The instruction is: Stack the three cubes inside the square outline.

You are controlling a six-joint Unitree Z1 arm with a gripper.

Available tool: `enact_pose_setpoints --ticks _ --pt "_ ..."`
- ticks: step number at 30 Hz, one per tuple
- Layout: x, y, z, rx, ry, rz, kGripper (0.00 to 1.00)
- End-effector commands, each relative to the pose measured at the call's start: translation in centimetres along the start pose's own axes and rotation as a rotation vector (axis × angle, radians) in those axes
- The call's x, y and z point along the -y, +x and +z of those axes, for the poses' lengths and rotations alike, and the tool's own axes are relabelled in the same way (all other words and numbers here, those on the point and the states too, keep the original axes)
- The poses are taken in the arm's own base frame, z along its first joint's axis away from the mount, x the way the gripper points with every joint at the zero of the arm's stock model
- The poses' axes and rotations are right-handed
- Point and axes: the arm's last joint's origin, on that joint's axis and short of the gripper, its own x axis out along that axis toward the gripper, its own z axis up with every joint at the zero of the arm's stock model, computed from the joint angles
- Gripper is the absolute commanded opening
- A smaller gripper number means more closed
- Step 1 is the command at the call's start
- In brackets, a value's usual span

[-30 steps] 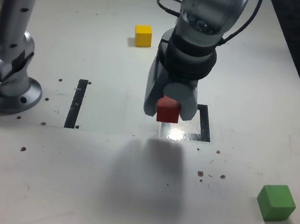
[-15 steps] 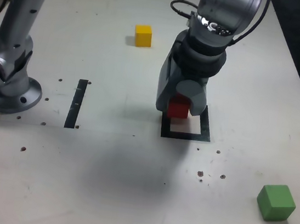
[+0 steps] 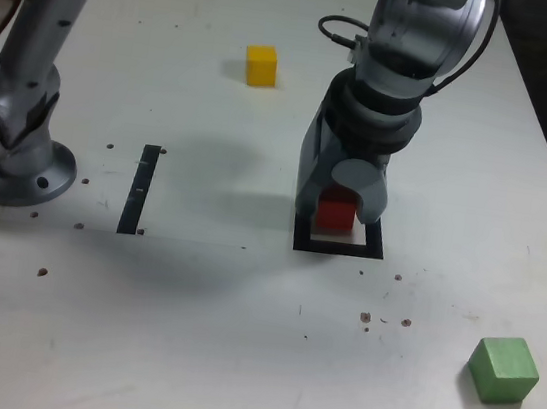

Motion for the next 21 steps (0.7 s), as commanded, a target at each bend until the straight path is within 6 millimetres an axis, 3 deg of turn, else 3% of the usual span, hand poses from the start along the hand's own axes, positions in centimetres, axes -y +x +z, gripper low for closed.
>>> enact_pose_setpoints --ticks 1,7,12,16,21 --pt "0.0 0.4 0.0 -0.016 0.001 -0.007 0.59" --pt "0.2 1.0 0.1 -0.029 0.007 -0.030 0.87" --pt "0.0 0.6 -0.2 -0.016 0.007 -0.030 0.96" --pt "-0.7 -1.1 -1.4 0.005 0.001 -0.009 0.99" --pt "-3.8 -4.2 -4.3 0.045 -0.001 0.028 0.99"
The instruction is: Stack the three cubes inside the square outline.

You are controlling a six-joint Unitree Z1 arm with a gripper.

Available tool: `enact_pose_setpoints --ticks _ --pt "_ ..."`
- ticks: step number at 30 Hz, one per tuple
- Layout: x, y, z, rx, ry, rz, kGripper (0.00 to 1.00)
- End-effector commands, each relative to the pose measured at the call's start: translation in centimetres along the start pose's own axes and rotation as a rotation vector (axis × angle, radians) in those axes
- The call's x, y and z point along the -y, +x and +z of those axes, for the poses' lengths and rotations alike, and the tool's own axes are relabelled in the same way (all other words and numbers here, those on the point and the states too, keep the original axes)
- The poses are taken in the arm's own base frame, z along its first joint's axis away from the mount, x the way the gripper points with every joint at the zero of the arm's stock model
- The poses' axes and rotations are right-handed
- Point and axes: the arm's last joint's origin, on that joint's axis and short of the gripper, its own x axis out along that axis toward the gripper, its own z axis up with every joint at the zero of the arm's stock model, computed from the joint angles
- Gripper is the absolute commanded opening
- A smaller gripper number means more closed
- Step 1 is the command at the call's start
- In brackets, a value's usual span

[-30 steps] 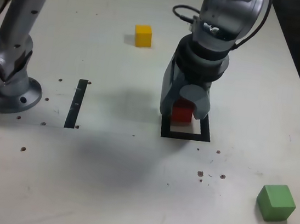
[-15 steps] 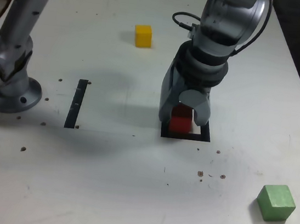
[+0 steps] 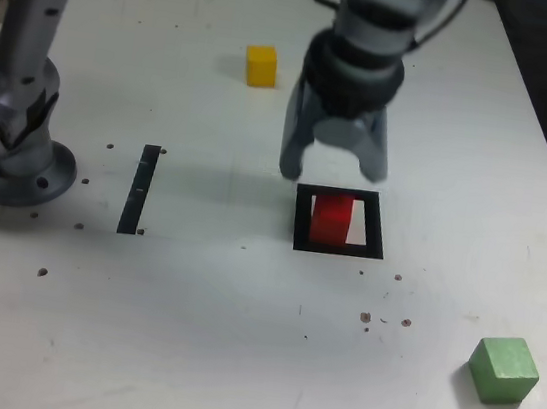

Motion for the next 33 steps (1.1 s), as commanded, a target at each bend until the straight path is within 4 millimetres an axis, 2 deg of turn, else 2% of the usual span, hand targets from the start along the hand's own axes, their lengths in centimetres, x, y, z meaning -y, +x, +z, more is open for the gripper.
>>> enact_pose_setpoints --ticks 1,8,19,22,27,33 --pt "-2.2 -1.1 -1.4 0.017 -0.008 0.001 0.99" --pt "-10.2 -0.1 -5.0 -0.036 -0.070 0.001 0.99" --pt "-20.4 2.3 -7.9 -0.064 -0.206 -0.006 0.99" --pt "-22.9 3.6 -8.4 -0.083 -0.236 -0.016 0.99" --pt "-25.6 6.3 -8.9 -0.130 -0.259 -0.038 0.99" --pt "-25.8 8.3 -8.6 -0.155 -0.240 -0.044 0.98"
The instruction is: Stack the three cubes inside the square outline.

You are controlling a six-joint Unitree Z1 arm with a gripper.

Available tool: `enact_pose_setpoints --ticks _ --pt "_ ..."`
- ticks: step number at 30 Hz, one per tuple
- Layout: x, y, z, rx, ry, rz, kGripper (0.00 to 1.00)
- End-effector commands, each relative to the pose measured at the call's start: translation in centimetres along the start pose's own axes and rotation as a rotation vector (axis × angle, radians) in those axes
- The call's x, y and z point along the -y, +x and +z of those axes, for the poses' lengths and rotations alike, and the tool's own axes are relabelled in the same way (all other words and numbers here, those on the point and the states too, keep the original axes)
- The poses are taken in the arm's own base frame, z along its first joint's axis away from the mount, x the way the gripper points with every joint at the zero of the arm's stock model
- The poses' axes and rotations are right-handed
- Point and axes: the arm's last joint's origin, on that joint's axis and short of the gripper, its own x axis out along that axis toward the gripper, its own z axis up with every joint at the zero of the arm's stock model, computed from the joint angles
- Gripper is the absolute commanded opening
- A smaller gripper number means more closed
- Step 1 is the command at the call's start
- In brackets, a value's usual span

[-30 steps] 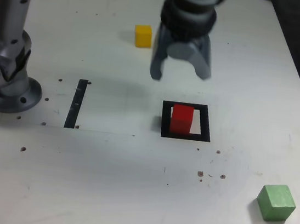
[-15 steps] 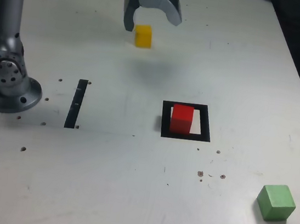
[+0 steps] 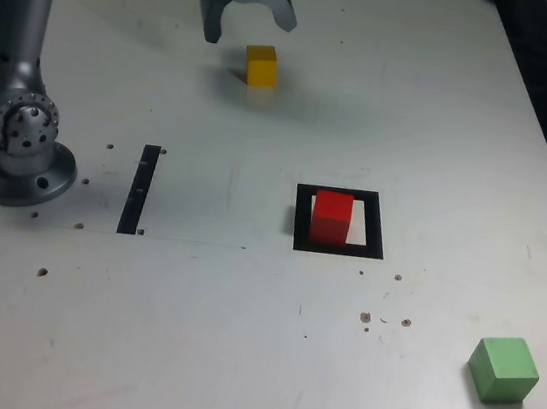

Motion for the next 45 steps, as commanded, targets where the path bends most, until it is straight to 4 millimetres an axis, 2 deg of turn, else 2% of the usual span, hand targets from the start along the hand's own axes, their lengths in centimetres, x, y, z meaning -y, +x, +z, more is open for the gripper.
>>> enact_pose_setpoints --ticks 1,5,11,18,31,39,43,45 --pt "0.2 0.8 0.5 -0.015 0.020 -0.008 0.98" --pt "0.5 1.7 1.5 -0.017 0.060 -0.028 0.95" --pt "1.2 1.5 2.8 0.012 0.115 -0.020 0.88" --pt "1.5 2.3 3.9 0.003 0.159 -0.034 0.80" --pt "1.3 2.2 4.6 0.031 0.162 -0.045 0.53" --pt "1.3 1.7 4.5 0.060 0.162 -0.052 0.33" --pt "1.6 1.1 4.0 0.068 0.154 -0.049 0.26" --pt "2.2 0.0 3.5 0.089 0.149 -0.040 0.21"
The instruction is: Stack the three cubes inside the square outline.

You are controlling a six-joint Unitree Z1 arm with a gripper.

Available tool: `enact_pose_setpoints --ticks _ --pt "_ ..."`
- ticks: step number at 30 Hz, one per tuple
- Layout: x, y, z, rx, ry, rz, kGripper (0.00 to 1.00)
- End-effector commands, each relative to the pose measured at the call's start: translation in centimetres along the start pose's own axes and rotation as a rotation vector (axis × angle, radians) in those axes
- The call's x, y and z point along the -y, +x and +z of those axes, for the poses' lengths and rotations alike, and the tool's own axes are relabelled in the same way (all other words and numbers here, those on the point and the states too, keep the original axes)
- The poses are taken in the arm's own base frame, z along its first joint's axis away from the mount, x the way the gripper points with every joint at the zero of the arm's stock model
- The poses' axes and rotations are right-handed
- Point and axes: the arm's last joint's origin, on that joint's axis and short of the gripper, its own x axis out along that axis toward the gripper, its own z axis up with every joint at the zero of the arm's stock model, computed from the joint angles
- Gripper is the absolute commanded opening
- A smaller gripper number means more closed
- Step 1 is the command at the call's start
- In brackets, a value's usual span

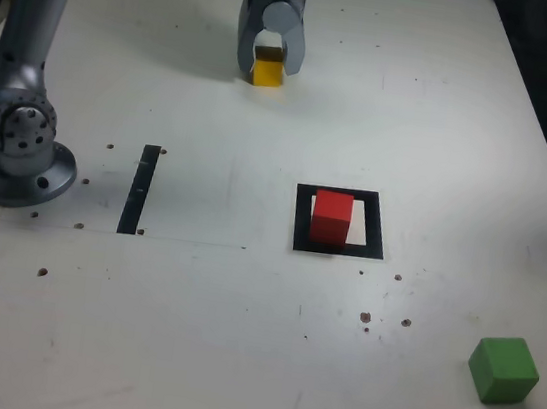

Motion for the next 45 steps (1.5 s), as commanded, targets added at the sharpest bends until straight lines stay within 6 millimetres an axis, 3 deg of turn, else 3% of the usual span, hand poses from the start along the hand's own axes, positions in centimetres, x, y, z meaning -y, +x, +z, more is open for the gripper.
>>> enact_pose_setpoints --ticks 1,9,19,24,31,36,38,39,42,45 --pt "1.0 -1.6 -0.6 0.030 0.000 0.016 0.19" --pt "6.8 -6.7 -1.7 0.073 0.044 0.046 0.13" --pt "18.1 -12.2 -2.6 0.116 0.177 0.066 0.13" --pt "22.2 -13.0 -2.6 0.137 0.210 0.042 0.12" --pt "26.2 -12.4 -1.1 0.112 0.243 0.040 0.12" --pt "27.0 -11.6 -0.4 0.079 0.249 0.066 0.17" --pt "26.2 -11.4 -0.6 0.062 0.239 0.074 0.33" --pt "25.4 -11.2 -0.9 0.049 0.229 0.075 0.47" --pt "22.6 -10.8 -1.6 0.021 0.193 0.068 0.76" --pt "19.5 -10.5 -2.5 0.016 0.146 0.063 0.88"
